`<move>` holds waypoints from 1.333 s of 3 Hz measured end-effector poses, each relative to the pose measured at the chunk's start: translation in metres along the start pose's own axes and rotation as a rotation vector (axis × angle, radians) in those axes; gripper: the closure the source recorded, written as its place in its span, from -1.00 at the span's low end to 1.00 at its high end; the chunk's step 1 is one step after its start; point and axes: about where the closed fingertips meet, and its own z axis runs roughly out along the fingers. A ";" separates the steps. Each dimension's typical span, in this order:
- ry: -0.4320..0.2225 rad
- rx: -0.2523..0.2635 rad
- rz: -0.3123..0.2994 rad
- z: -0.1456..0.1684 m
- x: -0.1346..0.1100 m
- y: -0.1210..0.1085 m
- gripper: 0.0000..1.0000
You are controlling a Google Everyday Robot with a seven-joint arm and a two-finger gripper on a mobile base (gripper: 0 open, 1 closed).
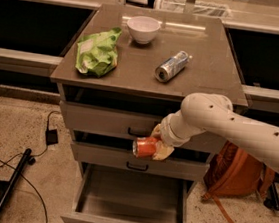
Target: Place coke can into bottom drawer
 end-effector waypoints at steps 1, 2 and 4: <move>0.028 -0.013 0.004 0.010 0.006 0.001 1.00; 0.038 -0.009 0.056 0.048 0.065 0.023 1.00; -0.041 0.006 0.190 0.140 0.175 0.103 1.00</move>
Offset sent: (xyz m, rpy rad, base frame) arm 0.0091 -0.1057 -0.2097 0.0369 0.0912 -0.1568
